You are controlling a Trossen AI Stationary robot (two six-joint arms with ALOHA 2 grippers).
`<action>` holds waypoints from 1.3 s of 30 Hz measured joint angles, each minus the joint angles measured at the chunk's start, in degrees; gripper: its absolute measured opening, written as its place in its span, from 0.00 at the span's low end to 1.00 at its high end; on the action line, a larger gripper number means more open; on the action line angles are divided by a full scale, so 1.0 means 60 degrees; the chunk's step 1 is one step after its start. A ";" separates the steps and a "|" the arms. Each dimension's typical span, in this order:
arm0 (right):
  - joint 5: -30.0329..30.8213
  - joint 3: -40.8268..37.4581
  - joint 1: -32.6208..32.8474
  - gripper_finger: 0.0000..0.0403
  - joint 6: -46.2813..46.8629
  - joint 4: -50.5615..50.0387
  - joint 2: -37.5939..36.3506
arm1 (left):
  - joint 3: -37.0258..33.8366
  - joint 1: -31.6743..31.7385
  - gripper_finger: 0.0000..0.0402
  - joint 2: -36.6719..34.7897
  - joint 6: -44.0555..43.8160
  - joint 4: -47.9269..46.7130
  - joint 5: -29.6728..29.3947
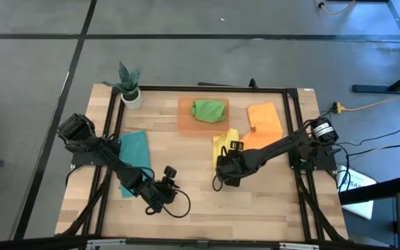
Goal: Roll microfiber towels into tight, uniform cylinder then place into a basket
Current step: Roll the yellow microfiber cloth
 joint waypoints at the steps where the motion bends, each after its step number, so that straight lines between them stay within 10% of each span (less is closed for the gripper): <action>1: 0.0007 0.0183 -0.0001 0.47 -0.0014 -0.0239 0.0000 | 0.0000 0.0000 0.25 0.0002 -0.0001 0.0000 0.0000; 25: 0.0391 0.1165 0.1342 0.47 0.1394 -0.1575 -0.0018 | 0.0000 0.0000 0.25 0.0003 -0.0004 -0.0043 0.0215; 39: -0.0270 0.0242 0.3185 0.47 -0.1038 0.2898 0.0731 | 0.0000 0.0000 0.25 0.0004 -0.0004 -0.0033 0.0215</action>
